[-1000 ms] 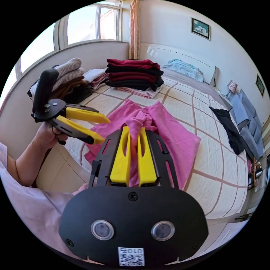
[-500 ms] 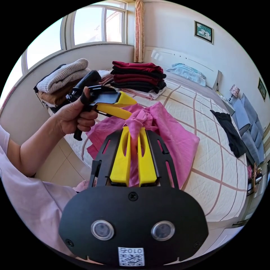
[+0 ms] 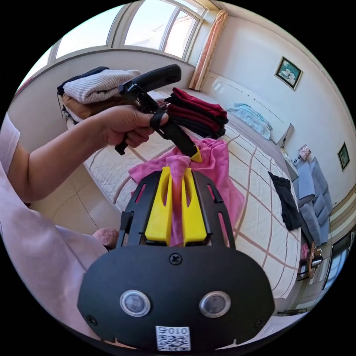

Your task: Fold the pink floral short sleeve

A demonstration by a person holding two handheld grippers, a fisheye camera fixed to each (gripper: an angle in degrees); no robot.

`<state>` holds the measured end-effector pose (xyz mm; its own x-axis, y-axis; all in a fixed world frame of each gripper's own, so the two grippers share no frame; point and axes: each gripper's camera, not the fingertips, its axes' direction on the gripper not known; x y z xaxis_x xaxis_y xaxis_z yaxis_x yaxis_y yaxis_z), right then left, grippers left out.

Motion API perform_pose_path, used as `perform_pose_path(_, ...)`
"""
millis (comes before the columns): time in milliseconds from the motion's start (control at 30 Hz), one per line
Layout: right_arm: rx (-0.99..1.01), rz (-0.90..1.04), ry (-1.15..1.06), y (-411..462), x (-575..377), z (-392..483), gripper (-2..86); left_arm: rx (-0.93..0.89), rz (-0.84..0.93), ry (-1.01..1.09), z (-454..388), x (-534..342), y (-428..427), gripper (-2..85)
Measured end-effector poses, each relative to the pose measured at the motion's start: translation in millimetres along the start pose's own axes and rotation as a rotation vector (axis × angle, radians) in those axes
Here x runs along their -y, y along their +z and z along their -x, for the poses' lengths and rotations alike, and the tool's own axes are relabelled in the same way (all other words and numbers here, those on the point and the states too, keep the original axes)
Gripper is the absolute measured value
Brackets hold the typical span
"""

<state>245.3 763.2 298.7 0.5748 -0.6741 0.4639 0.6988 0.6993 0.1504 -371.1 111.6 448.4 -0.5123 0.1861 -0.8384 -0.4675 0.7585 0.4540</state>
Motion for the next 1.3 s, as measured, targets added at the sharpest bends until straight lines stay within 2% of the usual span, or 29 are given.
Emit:
perform_pose_path(100, 0.07, 0.092, -0.052, 45, 6, 15, 5.6, 0.178, 0.121, -0.046, 6, -26, 7, 9.3)
perform_pose_path(167, 0.106, 0.136, -0.079, 67, 8, 21, 5.5, 0.159, 0.165, -0.115, 26, -45, 23, 9.2)
perform_pose_path(233, 0.073, 0.141, -0.113, 73, 17, 26, 5.6, 0.084, 0.101, -0.156, 38, -60, 25, 9.1)
perform_pose_path(300, 0.05, 0.144, -0.113, 76, 22, 23, 6.0, 0.071, 0.044, -0.147, 36, -66, 19, 9.1)
perform_pose_path(400, 0.093, 0.168, -0.137, 80, 29, 16, 7.1, 0.099, 0.078, -0.109, 29, -60, 15, 9.4)
perform_pose_path(467, 0.212, 0.15, -0.141, 67, 37, 1, 7.9, 0.11, 0.09, -0.094, 24, -59, 14, 9.6)
perform_pose_path(533, 0.354, 0.038, -0.071, 42, 50, -43, 7.5, 0.078, 0.103, -0.094, 21, -62, 15, 9.9)
perform_pose_path(667, 0.257, -0.04, -0.137, 41, 81, -126, 8.1, -0.029, 0.025, -0.109, 10, -88, 10, 10.7)
perform_pose_path(767, 0.243, 0.058, -0.315, 89, 117, -180, 9.2, -0.036, -0.004, -0.126, -1, -100, 7, 11.1)
perform_pose_path(833, 0.362, 0.167, -0.391, 137, 144, -209, 9.0, -0.01, 0.024, -0.126, -9, -103, 9, 11.3)
perform_pose_path(933, 0.552, 0.308, -0.415, 192, 164, -230, 7.9, 0.05, 0.083, -0.124, -23, -106, 13, 11.2)
perform_pose_path(1033, 0.654, 0.333, -0.397, 221, 171, -240, 6.0, 0.063, 0.074, -0.117, -32, -108, 14, 10.4)
perform_pose_path(1167, 0.618, 0.312, -0.416, 213, 179, -248, 3.0, 0.118, 0.099, -0.084, -39, -109, 17, 7.1)
perform_pose_path(1267, 0.481, 0.17, -0.434, 174, 183, -256, 2.3, 0.168, 0.069, -0.03, -56, -109, 4, 5.4)
perform_pose_path(1300, 0.387, 0.148, -0.372, 167, 185, -263, 2.2, 0.198, 0.058, -0.017, -63, -109, 0, 5.1)
